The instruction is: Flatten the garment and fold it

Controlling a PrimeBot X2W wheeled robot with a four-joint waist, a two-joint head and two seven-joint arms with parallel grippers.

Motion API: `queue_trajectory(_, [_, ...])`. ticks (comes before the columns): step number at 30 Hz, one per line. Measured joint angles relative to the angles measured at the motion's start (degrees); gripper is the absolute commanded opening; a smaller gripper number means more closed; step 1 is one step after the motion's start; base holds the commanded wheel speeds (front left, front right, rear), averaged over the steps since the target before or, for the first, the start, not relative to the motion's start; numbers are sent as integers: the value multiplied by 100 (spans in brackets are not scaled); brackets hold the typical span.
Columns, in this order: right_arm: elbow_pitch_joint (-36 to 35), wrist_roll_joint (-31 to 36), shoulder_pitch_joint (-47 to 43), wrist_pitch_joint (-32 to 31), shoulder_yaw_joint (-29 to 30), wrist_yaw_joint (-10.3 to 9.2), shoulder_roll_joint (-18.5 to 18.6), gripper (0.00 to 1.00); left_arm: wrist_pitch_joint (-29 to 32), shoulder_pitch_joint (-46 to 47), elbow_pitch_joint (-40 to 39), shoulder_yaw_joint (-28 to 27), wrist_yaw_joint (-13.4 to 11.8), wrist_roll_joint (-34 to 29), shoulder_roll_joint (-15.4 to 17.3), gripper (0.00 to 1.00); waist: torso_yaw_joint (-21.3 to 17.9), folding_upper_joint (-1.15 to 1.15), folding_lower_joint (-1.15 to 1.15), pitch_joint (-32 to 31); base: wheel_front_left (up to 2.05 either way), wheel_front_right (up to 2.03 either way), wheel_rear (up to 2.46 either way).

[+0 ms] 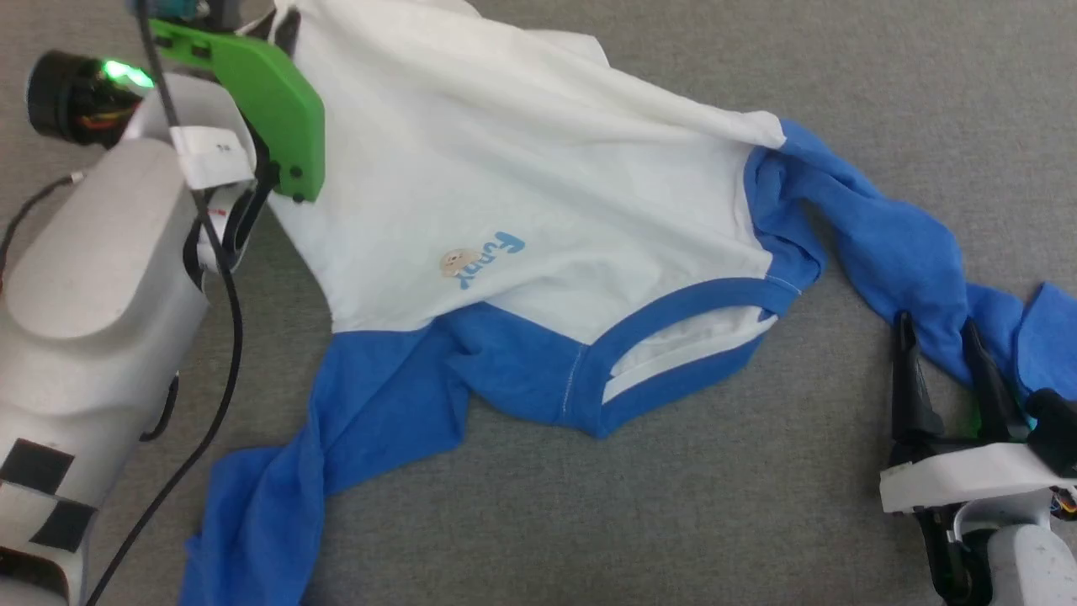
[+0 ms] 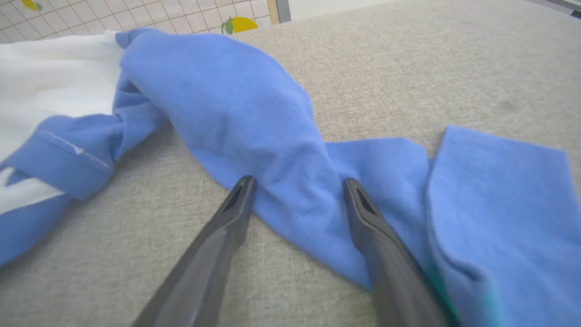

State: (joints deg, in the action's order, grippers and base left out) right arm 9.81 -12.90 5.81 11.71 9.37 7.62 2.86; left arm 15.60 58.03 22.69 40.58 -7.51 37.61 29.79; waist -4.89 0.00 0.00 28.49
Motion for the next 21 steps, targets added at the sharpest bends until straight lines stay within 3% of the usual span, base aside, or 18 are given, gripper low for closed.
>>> queue_trajectory(3, [18,-37,109,97,-49,12,-4,100,293,-25,438,144,175,96,-79,0,-133,0,0,163,0,0,0])
queue_trajectory(4, [19,-38,133,115,-55,23,-4,100,334,-26,509,153,207,121,-104,12,-166,0,0,204,0,0,0])
queue_trajectory(5, [21,-38,157,146,-57,45,-5,100,358,-24,563,132,236,189,-148,27,-201,0,0,250,0,0,0])
queue_trajectory(6, [20,-38,179,155,-58,51,-5,100,374,-19,598,79,244,314,-198,49,-229,0,0,291,0,0,0])
queue_trajectory(7, [20,-37,198,181,-53,51,-7,100,372,-5,609,13,256,412,-232,93,-249,0,0,327,0,0,0])
queue_trajectory(8, [21,-37,211,194,-46,51,-7,100,372,12,621,-43,277,468,-261,100,-257,0,0,347,0,0,0])
queue_trajectory(13, [86,-12,232,196,-15,51,-7,100,589,28,622,-286,348,964,-459,100,-230,0,0,269,0,0,0])
queue_trajectory(21, [296,90,52,27,67,34,10,100,439,-130,149,-506,379,1229,-391,100,-51,0,0,-236,0,0,0])
